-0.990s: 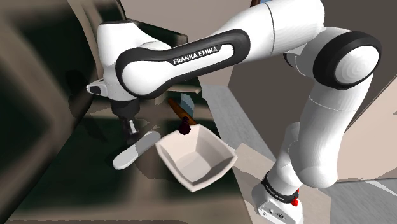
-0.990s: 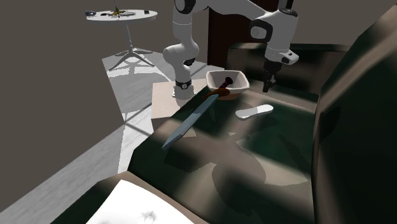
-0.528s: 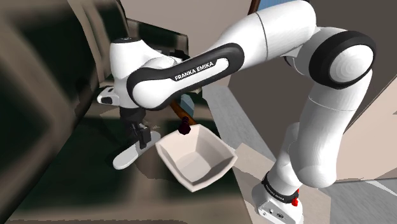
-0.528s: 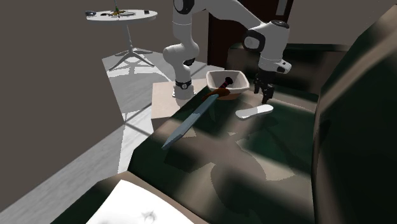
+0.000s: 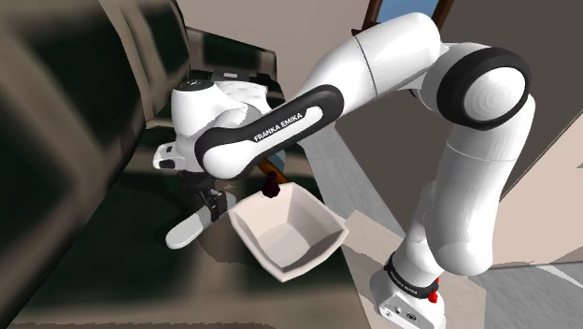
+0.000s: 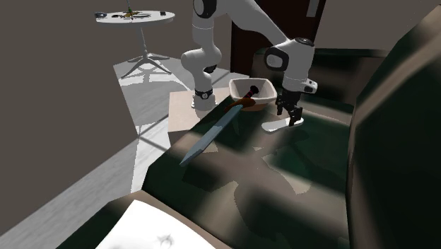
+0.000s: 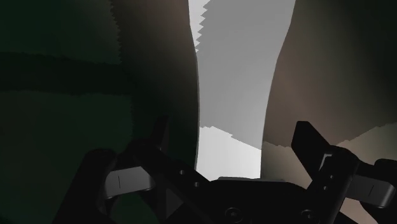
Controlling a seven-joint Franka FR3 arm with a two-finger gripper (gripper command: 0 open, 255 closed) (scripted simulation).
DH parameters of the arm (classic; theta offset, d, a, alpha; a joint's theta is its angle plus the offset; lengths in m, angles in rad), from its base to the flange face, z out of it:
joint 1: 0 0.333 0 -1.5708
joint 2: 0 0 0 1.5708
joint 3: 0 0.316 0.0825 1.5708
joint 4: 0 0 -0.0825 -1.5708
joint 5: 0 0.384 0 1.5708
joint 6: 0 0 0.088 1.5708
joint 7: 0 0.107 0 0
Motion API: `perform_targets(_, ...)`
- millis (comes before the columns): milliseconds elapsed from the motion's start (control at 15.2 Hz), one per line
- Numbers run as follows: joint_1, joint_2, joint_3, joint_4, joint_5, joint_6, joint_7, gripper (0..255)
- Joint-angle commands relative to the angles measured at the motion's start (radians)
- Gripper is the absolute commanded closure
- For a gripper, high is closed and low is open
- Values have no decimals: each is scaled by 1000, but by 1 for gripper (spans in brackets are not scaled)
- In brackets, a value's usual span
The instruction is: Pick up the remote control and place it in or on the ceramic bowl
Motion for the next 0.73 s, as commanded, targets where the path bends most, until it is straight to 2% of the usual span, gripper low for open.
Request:
perform_targets(0,-2,14,-3,-20,-6,27,1,0)
perform_targets(594,-1,26,-5,-27,-10,45,3,0)
perform_targets(660,-1,26,-5,-27,-10,45,3,255)
